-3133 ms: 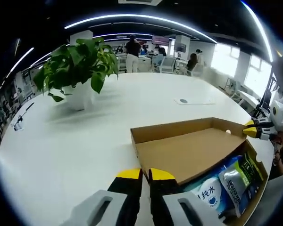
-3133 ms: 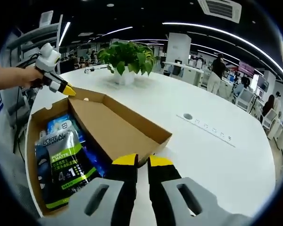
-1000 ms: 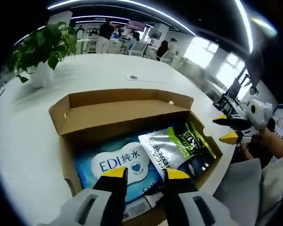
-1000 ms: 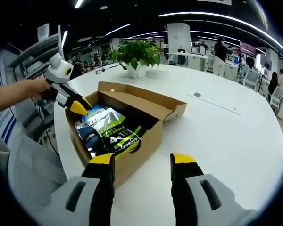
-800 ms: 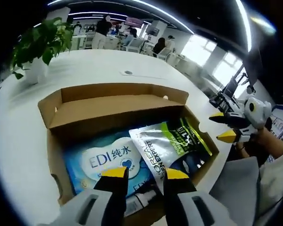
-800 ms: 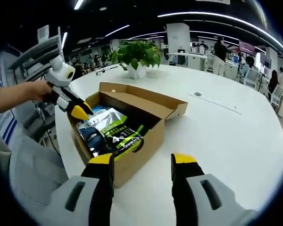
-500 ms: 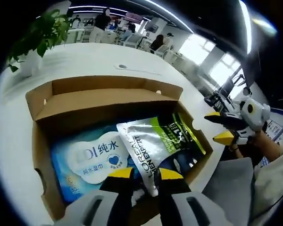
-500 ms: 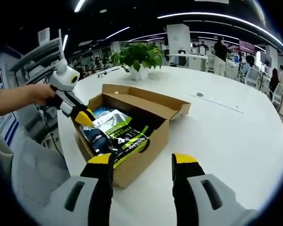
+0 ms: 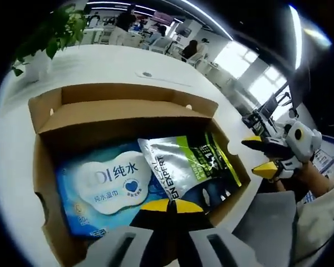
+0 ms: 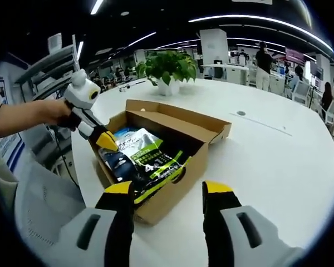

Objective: Operate the shoe box by opening the lid, removing the specified soft item, and placing it in the target area until the item is outside and the box remains undamaged.

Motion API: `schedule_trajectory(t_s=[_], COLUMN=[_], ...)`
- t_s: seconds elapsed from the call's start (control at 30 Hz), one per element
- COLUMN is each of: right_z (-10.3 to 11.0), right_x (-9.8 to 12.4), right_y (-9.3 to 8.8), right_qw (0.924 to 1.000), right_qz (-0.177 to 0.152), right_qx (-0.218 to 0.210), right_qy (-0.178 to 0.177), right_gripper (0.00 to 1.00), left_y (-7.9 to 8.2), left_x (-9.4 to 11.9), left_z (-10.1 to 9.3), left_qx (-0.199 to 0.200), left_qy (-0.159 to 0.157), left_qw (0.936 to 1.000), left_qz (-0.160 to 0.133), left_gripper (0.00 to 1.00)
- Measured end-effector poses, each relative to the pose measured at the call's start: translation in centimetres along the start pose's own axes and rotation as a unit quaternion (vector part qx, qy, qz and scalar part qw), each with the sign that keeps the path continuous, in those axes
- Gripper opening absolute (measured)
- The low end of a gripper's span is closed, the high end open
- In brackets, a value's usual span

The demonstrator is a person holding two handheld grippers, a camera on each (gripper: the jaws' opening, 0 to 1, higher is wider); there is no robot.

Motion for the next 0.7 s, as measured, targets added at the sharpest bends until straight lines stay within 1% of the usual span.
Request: schedule_trajectory(t_s=[0.27, 0.53, 0.7], right_z=[0.9, 1.8, 2.3], right_x=[-1.1, -2.3, -3.1], right_y=[0.3, 0.7, 0.5], right_qw=[0.9998, 0.9996, 0.9994], right_qz=[-0.001, -0.005, 0.0], right_qx=[0.011, 0.006, 0.006], right_qy=[0.014, 0.029, 0.035], right_gripper=[0.45, 0.43, 0.43], left_y=[0.0, 0.0, -0.1], left_x=[0.9, 1.8, 2.4], left_z=[0.7, 1.6, 1.9], left_qx=[-0.002, -0.008, -0.01], left_qy=[0.02, 0.035, 0.045], left_qw=[0.9998, 0.9993, 0.9988], left_qz=[-0.004, -0.007, -0.014], left_gripper=[0.0, 0.0, 0.0])
Point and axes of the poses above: the point that each gripper's makers call its tool centre point, and the gripper's own axes: x roughly backward along the fingers, z roughly to its left, y roughly out of its top, the point moved 7 cm from there along x, roughly backward along the fingers, and after that the axes turned 11 degrees about -z, right-handed, at the moved point
